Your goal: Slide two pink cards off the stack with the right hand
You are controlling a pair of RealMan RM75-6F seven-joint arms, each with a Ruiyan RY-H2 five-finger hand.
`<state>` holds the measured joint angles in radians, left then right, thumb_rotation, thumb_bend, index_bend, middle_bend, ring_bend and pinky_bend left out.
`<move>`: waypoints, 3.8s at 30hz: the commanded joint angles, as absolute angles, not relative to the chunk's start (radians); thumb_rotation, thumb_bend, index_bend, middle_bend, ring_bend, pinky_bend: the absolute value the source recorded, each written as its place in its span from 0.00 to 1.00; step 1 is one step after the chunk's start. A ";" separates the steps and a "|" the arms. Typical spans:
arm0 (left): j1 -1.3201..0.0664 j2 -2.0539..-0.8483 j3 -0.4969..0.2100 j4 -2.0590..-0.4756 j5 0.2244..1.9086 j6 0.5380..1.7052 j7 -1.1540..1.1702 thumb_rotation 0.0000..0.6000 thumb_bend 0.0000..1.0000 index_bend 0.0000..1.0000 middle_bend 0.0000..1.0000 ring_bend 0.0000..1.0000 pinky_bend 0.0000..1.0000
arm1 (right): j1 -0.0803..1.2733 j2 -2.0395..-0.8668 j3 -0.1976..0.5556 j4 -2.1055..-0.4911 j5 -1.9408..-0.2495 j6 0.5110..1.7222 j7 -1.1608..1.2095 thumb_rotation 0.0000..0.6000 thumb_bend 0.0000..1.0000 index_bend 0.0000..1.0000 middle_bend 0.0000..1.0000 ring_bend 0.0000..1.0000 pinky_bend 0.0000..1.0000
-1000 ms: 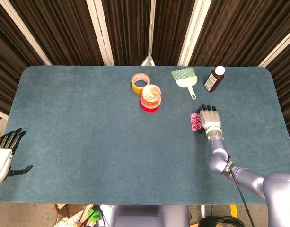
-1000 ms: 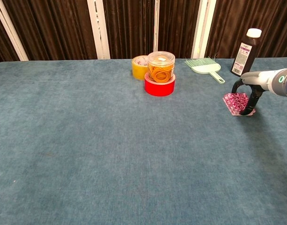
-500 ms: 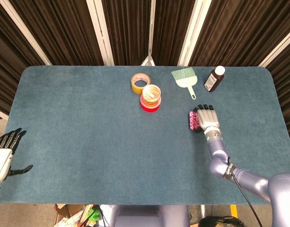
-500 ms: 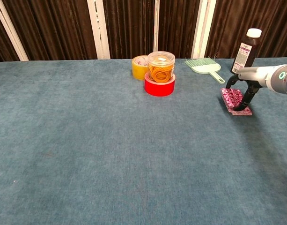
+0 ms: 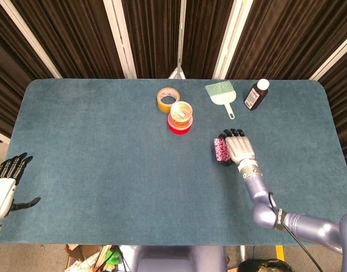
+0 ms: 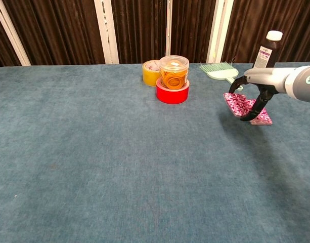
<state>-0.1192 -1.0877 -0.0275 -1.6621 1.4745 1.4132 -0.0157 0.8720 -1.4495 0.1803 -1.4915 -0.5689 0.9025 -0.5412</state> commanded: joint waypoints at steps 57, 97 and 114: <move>-0.116 -1.089 -0.023 -1.660 1.501 1.432 -0.048 1.00 0.00 0.00 0.00 0.00 0.04 | 0.895 -1.446 0.145 -1.475 -0.326 0.983 -0.805 1.00 0.35 0.00 0.00 0.00 0.00; -0.125 -1.083 -0.020 -1.674 1.480 1.399 -0.058 1.00 0.00 0.00 0.00 0.00 0.04 | 0.951 -1.546 0.158 -1.234 -0.242 0.840 -0.785 1.00 0.35 0.00 0.00 0.00 0.00; -0.127 -1.084 -0.019 -1.673 1.476 1.393 -0.056 1.00 0.00 0.00 0.00 0.00 0.04 | 0.962 -1.579 0.150 -1.164 -0.220 0.796 -0.780 1.00 0.35 0.00 0.00 0.00 0.00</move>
